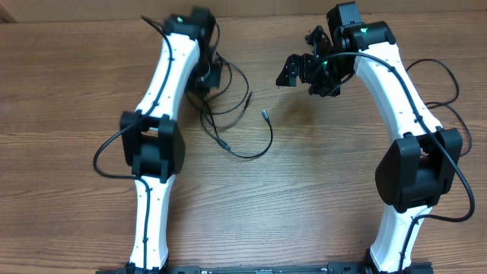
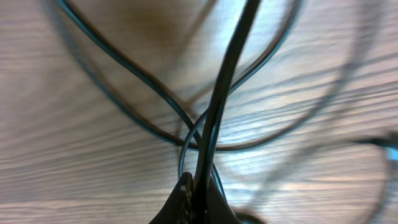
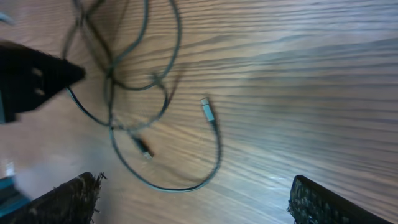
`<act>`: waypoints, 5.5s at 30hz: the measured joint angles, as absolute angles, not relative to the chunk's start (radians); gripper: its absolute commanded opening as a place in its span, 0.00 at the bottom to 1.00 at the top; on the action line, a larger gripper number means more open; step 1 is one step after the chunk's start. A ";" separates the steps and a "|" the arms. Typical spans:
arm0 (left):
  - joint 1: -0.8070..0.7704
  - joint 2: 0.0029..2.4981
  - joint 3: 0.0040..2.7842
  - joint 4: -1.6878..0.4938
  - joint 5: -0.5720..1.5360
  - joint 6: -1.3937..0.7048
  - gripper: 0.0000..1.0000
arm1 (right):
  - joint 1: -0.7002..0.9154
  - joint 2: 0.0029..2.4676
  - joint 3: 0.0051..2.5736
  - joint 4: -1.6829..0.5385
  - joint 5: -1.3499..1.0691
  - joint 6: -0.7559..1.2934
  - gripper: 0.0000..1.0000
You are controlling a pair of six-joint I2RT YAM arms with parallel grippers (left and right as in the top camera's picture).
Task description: Untangle cables
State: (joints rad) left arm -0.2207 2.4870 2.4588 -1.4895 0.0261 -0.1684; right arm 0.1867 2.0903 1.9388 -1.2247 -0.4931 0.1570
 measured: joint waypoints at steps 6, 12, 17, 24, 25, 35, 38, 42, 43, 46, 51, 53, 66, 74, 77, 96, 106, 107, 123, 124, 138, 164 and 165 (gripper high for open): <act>-0.212 2.307 2.668 -1.485 0.057 -0.168 0.04 | 0.187 2.090 1.939 -1.212 -0.548 0.157 1.00; -0.212 2.068 2.767 -1.372 0.074 -0.168 0.04 | 0.187 2.090 1.939 -1.210 -0.563 0.157 1.00; -0.212 1.924 2.778 -1.269 0.074 -0.168 0.04 | 0.187 2.090 1.939 -1.204 -0.569 0.157 1.00; -0.212 1.879 2.781 -1.284 0.074 -0.173 0.04 | 0.187 2.090 1.939 -1.203 -0.569 0.157 1.00; -0.212 1.883 2.780 -1.296 0.074 -0.176 0.04 | 0.187 2.090 1.939 -1.202 -0.569 0.157 1.00; -0.212 1.892 2.781 -1.189 0.075 -0.221 0.04 | 0.187 2.090 1.939 -1.163 -0.546 0.157 1.00; -0.212 1.873 2.781 -1.103 0.075 -0.233 0.04 | 0.187 2.090 1.939 -1.159 -0.513 0.157 1.00; -0.212 1.811 2.782 -0.959 0.075 -0.237 0.04 | 0.187 2.090 1.939 -1.158 -0.476 0.157 1.00; -0.212 1.791 2.783 -0.929 0.075 -0.237 0.04 | 0.187 2.090 1.939 -1.158 -0.469 0.157 1.00; -0.212 1.730 2.793 -0.858 0.075 -0.237 0.04 | 0.187 2.090 1.939 -1.157 -0.459 0.157 1.00; -0.212 1.650 2.817 -0.830 0.075 -0.237 0.04 | 0.187 2.090 1.939 -1.144 -0.452 0.157 1.00; -0.212 1.639 2.824 -0.847 0.075 -0.237 0.04 | 0.187 2.090 1.939 -1.135 -0.451 0.157 1.00; -0.213 1.789 2.815 -1.087 0.142 -0.295 0.04 | 0.187 2.090 1.939 -1.114 -0.391 0.169 1.00; -0.302 1.847 2.813 -1.079 0.176 -0.308 0.04 | 0.160 2.090 1.939 -1.116 -0.237 0.262 1.00; -0.338 1.847 2.813 -1.035 0.176 -0.308 0.04 | 0.129 2.090 1.939 -1.123 -0.198 0.290 1.00; -0.500 1.847 2.813 -0.739 0.172 -0.308 0.04 | -0.084 2.090 1.939 -1.199 -0.084 0.340 1.00; -0.511 1.909 2.814 -0.862 0.173 -0.308 0.04 | -0.124 2.090 1.939 -1.212 -0.074 0.340 1.00; -0.511 1.931 2.814 -0.888 0.173 -0.309 0.04 | -0.124 2.090 1.939 -1.212 -0.074 0.340 1.00; -0.511 2.238 2.812 -1.299 0.171 -0.313 0.04 | -0.124 2.090 1.939 -1.213 -0.073 0.340 1.00; -0.511 2.259 2.812 -1.322 0.170 -0.313 0.04 | -0.124 2.090 1.939 -1.213 -0.074 0.340 1.00; -0.511 2.559 2.811 -1.565 0.084 -0.279 0.10 | -0.124 2.090 1.939 -1.217 -0.074 0.340 1.00; -0.497 2.628 2.844 -1.618 -0.065 -0.267 0.80 | -0.031 2.090 1.891 -1.216 -0.179 0.340 1.00; -0.491 2.628 2.860 -1.620 -0.064 -0.272 0.81 | -0.020 2.090 1.876 -1.205 -0.179 0.340 1.00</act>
State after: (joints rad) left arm -0.4911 2.6278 2.8601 -1.6203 -0.0643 -0.2718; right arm -0.0196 2.0903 1.8755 -1.2049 -0.1795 0.3405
